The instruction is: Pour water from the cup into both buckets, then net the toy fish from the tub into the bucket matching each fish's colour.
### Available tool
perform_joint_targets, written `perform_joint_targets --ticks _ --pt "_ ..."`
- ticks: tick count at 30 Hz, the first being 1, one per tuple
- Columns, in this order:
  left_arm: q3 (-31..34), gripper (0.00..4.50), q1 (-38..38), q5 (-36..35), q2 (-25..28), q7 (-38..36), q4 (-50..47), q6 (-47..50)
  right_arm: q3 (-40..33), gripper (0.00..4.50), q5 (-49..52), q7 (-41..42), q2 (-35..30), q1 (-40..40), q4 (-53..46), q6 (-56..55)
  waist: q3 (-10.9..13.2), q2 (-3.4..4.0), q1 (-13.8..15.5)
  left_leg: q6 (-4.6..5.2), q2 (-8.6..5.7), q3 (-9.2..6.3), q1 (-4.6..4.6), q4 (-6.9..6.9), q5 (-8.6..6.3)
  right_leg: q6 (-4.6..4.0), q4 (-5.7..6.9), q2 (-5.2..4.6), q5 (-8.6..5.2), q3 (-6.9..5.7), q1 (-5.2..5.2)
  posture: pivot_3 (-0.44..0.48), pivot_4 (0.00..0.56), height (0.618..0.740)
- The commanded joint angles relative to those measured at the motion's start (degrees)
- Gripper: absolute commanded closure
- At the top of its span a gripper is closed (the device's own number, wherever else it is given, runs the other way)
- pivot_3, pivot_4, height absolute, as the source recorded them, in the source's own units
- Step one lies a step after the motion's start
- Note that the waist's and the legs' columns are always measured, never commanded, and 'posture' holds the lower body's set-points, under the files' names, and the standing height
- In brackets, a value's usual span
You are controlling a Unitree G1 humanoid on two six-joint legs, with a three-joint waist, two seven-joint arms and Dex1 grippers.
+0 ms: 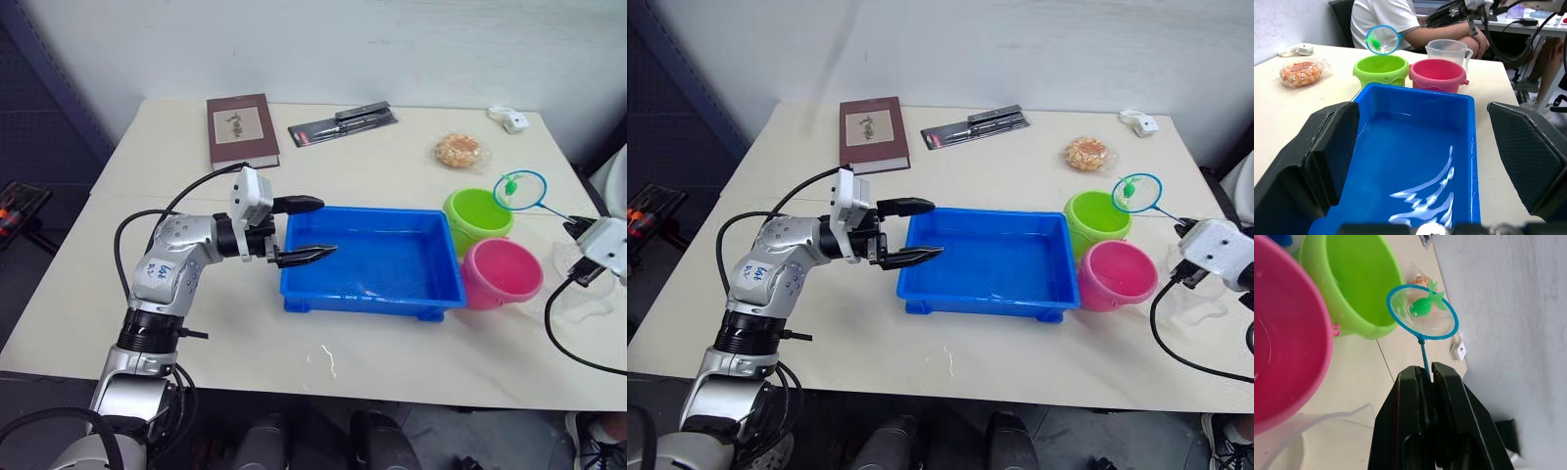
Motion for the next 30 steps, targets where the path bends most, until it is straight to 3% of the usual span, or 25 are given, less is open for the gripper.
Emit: perform_joint_targets --ticks 1,8,16,21,25,28,30 --pt "0.69 0.01 -0.28 -1.05 -0.27 0.29 -1.73 -0.34 1.13 4.50 -6.72 -7.97 -3.27 -0.70 1.84 -6.61 0.00 0.00 -0.12 0.00 0.00 0.00 0.00 0.00 0.00 0.00 0.00 0.00 0.00 0.00 0.00 0.000 0.150 0.738" --pt "0.51 0.01 0.15 -1.06 -0.45 0.33 -1.87 -0.48 3.91 4.50 -21.89 -25.29 -8.41 1.32 3.01 -11.21 -0.01 0.01 -0.38 -0.01 0.01 0.02 0.00 -0.02 0.01 0.00 -0.01 0.00 0.00 0.03 -0.02 0.000 0.150 0.738" --pt "0.33 0.01 -0.12 -1.02 -1.31 0.04 -1.34 -0.89 6.06 4.50 -24.73 -31.28 -9.81 2.14 2.15 -11.71 -0.01 0.01 -0.40 -0.02 0.02 0.05 0.00 -0.02 0.01 0.00 -0.01 0.02 0.00 0.05 -0.02 0.000 0.150 0.738" --pt "1.74 0.01 -0.08 -1.93 -0.44 -1.84 -0.51 -1.85 3.82 4.50 3.86 -15.40 -4.53 2.05 -1.96 -10.86 0.00 0.00 -0.46 -0.03 0.07 0.03 0.01 -0.03 0.02 0.00 -0.05 0.08 0.00 0.02 0.03 0.000 0.150 0.738" --pt "4.55 0.01 0.44 -5.60 1.12 -5.35 -0.97 -1.78 2.04 4.50 25.96 -1.29 -1.47 4.61 -12.34 -0.98 0.00 0.00 -0.47 -0.03 0.10 0.03 0.02 -0.02 0.02 0.00 -0.03 0.09 0.00 0.01 0.03 0.000 0.150 0.738" --pt "7.70 0.01 2.42 -10.36 6.56 -10.58 -5.73 0.99 2.30 4.50 41.47 6.86 -0.61 7.79 -26.87 11.98 0.00 0.02 -0.55 -0.03 0.13 -0.01 0.02 -0.01 0.01 0.00 -0.02 0.07 0.00 -0.01 0.03 0.000 0.150 0.738" --pt "8.70 0.01 4.44 -11.77 11.08 -13.71 -8.89 1.90 2.87 4.50 44.64 10.72 -0.34 9.01 -33.13 14.42 0.00 0.03 -0.58 -0.04 0.18 -0.05 0.02 -0.05 0.01 -0.01 -0.02 0.08 0.00 0.00 0.01 0.000 0.150 0.738"
